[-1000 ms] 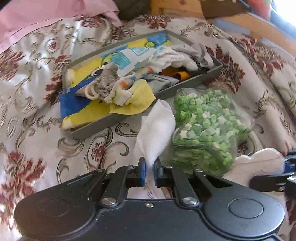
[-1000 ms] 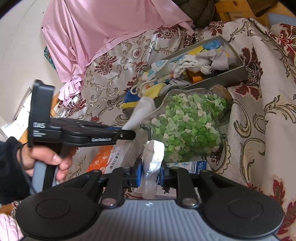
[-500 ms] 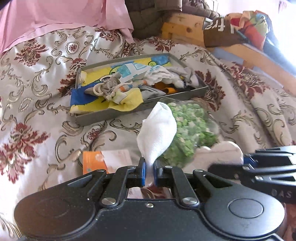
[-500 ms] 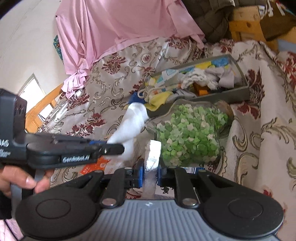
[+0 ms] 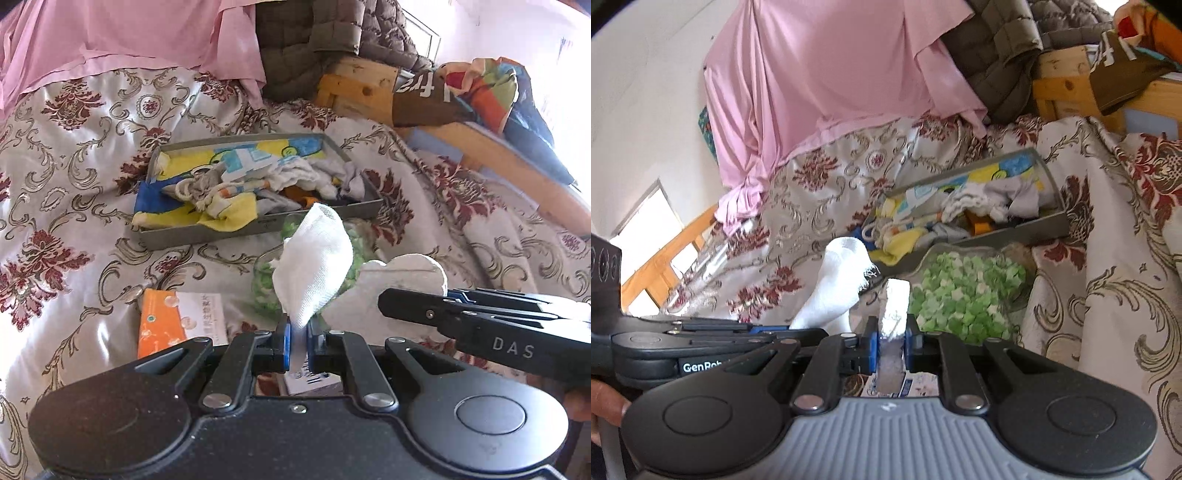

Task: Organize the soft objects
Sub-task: 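Lift both white socks and carry them over the tray, then open both tools to drop the white socks into the tray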

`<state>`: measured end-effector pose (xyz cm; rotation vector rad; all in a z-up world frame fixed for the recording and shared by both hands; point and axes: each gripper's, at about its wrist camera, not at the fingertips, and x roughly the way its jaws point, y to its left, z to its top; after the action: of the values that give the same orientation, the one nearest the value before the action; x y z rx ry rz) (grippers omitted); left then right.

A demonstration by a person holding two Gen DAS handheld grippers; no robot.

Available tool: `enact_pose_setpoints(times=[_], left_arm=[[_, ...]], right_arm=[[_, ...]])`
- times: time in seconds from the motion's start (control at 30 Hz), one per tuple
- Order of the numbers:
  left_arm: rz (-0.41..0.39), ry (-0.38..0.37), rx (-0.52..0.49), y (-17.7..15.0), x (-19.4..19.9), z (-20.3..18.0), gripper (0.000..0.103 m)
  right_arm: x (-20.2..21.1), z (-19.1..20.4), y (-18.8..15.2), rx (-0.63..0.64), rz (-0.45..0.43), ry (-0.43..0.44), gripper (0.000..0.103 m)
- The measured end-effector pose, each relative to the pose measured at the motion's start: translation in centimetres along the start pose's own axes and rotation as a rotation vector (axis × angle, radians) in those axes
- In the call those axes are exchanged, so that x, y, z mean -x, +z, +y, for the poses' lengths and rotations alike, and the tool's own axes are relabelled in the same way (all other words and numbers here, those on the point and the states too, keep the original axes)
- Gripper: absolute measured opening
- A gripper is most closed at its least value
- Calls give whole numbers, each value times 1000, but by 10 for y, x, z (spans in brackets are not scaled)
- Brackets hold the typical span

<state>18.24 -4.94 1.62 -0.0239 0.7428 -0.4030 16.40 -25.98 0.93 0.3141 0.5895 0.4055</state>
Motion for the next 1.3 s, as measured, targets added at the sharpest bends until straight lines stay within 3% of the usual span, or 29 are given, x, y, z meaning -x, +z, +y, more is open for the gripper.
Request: enact_pose_setpoints(times=[0.5, 0.67, 0.87, 1.13, 1.3], left_arm=[[-72, -6, 44, 28, -11, 3, 8], [-106, 17, 57, 51, -25, 12, 8], [-138, 88, 48, 97, -60, 33, 8], [-123, 195, 56, 154, -126, 72, 9], [-47, 220, 23, 168, -169, 82, 9]], right_arm=[[-6, -13, 19, -21, -99, 13, 14], [-22, -16, 52, -1, -187, 57, 14], [-72, -40, 105, -51, -254, 74, 14], [-147, -81, 142, -186, -210, 88, 14], [-179, -101, 144, -227, -151, 9, 15]])
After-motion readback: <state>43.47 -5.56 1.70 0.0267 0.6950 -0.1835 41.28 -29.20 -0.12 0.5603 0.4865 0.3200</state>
